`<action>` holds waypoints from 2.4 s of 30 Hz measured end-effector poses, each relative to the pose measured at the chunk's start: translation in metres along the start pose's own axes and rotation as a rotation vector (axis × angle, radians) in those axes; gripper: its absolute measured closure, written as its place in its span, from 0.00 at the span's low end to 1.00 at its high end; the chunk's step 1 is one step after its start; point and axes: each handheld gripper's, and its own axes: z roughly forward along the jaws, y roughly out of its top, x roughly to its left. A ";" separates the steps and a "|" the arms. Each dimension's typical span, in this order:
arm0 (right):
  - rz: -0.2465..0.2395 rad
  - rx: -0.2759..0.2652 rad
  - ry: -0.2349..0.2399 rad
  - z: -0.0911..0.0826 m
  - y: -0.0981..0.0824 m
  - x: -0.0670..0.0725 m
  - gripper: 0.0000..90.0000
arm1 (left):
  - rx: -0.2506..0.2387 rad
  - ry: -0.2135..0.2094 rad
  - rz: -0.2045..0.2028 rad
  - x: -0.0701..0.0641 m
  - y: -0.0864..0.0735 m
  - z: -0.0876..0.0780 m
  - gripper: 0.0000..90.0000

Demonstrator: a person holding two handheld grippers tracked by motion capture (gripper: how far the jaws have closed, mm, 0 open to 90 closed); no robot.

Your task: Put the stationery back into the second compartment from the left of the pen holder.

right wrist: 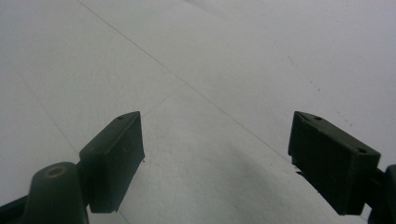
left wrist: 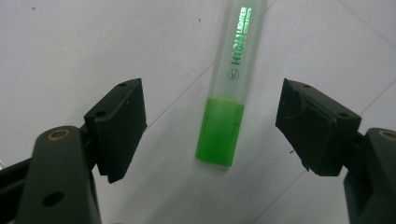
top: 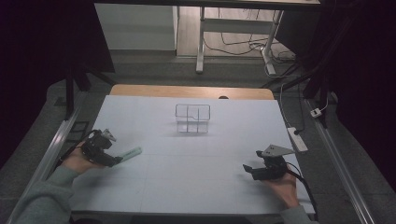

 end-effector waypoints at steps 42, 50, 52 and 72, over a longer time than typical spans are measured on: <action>-0.004 0.001 -0.002 0.000 0.000 0.001 0.21 | 0.117 -0.070 0.151 -0.003 0.002 0.023 0.74; -0.002 -0.002 0.000 0.000 0.000 0.001 0.21 | 0.048 -0.085 0.120 0.001 -0.002 0.016 0.74; -0.001 -0.002 -0.002 0.000 0.000 0.001 0.21 | 0.018 -0.077 0.110 0.002 -0.004 0.013 0.74; 0.000 -0.005 0.000 0.000 0.000 0.001 0.22 | -0.132 -0.108 0.098 -0.008 0.003 -0.003 0.74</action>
